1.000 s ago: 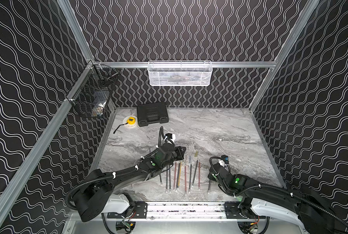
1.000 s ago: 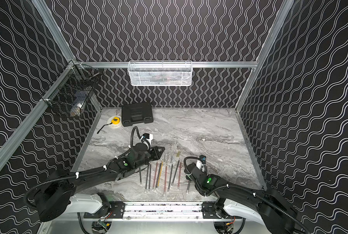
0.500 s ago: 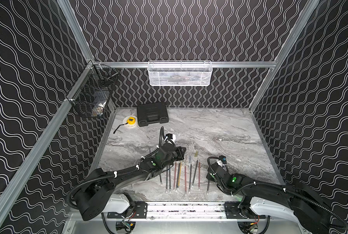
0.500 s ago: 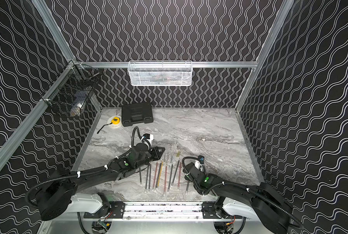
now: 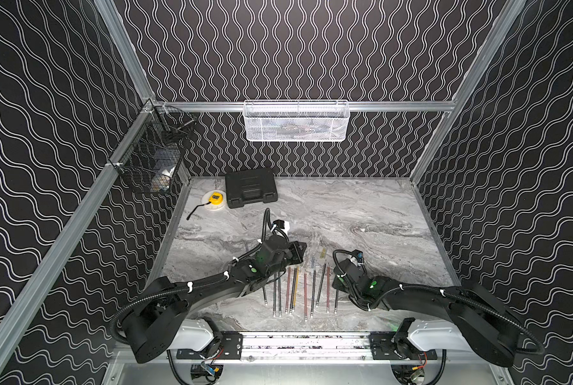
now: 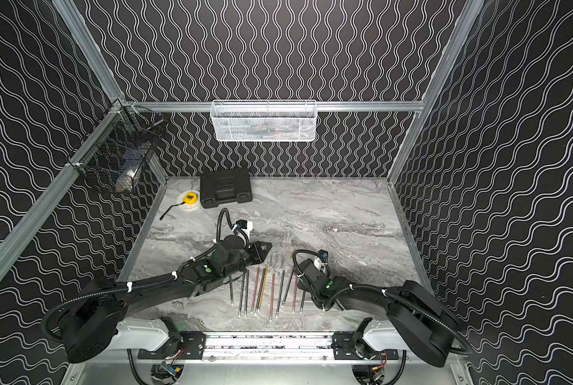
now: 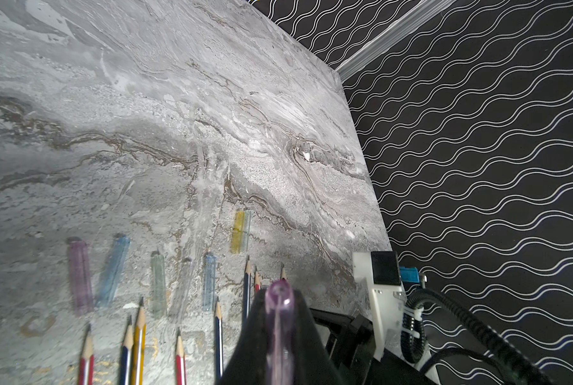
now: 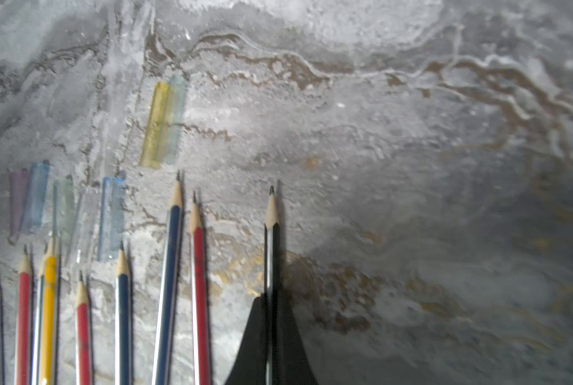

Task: Remove the protective cover of the pencils
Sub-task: Place the pencil at the center of the board, then place the protective sleeve at the center of the board.

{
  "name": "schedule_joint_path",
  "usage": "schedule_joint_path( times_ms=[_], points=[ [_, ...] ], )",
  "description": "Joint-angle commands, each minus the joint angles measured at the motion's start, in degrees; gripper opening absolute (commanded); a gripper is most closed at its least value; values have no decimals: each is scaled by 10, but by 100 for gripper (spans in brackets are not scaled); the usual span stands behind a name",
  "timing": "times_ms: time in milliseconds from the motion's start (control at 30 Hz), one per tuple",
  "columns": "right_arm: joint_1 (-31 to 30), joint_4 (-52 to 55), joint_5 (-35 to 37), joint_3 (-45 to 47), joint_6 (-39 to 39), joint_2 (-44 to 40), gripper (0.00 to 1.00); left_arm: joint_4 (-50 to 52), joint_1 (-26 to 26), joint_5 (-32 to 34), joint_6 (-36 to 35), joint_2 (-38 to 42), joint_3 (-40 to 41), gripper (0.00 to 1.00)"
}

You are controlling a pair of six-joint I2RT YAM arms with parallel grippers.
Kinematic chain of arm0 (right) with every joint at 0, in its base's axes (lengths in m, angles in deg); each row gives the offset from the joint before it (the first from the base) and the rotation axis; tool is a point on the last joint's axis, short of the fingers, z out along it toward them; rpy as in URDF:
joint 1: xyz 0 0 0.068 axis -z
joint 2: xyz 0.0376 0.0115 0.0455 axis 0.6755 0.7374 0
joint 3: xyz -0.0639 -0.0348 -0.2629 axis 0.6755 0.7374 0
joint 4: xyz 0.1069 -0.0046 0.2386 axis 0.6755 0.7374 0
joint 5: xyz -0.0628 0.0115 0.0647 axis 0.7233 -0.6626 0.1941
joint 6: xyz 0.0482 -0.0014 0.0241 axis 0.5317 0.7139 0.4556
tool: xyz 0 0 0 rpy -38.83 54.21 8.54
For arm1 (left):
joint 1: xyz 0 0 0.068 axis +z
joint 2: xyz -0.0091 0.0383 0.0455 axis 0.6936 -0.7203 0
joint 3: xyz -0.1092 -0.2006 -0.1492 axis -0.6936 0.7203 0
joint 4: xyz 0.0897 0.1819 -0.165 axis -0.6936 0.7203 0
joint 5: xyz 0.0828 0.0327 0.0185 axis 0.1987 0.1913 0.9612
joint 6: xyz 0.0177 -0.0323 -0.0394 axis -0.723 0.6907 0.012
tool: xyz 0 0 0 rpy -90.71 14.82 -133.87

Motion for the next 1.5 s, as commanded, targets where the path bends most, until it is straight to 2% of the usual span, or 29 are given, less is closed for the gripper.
schedule_joint_path(
  times_ms=[0,400,867,1233,1467],
  points=[
    [4,0,-33,-3,-2,16,2,-4,1,4,-9,2,-7,8],
    [13,6,-35,9,-3,-10,23,-9,1,-5,-8,-6,-14,8],
    [14,28,-31,-7,-11,-38,26,26,-25,11,-36,-33,-49,8],
    [14,43,-22,-8,-14,-75,29,36,-44,-3,-50,-82,-86,6],
    [16,42,-26,-10,-13,-63,29,40,-52,6,-55,-95,-95,6]
  ],
)
